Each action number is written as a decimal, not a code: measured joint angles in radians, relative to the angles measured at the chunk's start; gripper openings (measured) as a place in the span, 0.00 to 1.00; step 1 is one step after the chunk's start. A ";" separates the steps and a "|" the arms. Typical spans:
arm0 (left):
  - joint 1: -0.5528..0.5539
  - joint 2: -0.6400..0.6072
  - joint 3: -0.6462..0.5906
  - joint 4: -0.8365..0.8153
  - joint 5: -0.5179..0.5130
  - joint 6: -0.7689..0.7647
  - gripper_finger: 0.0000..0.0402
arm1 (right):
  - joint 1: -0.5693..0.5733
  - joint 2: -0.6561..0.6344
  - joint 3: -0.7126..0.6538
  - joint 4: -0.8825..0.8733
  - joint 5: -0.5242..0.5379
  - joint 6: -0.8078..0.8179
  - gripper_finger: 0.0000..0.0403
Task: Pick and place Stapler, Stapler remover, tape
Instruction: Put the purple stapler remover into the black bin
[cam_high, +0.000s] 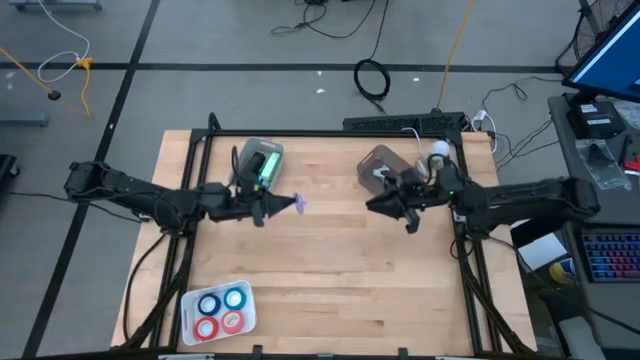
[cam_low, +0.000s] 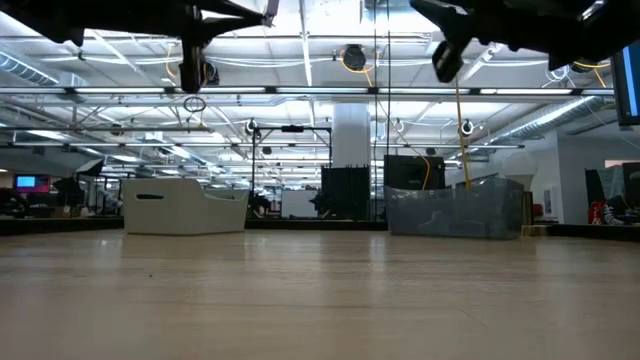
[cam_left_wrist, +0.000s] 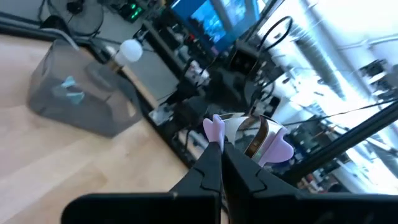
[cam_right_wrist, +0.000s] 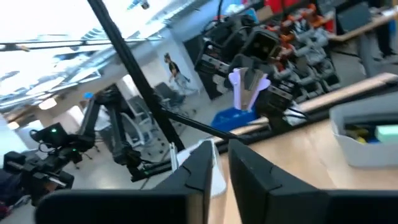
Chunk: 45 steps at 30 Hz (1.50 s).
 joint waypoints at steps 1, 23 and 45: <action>0.001 0.000 0.000 0.014 0.000 0.000 0.00 | 0.005 0.034 0.000 0.048 0.001 0.000 0.15; 0.016 0.142 0.157 0.029 0.050 0.106 0.00 | 0.046 0.419 0.335 0.184 -0.026 -0.093 0.36; 0.041 0.164 0.159 0.066 0.080 0.102 0.00 | 0.058 0.419 0.380 0.053 0.090 -0.203 0.38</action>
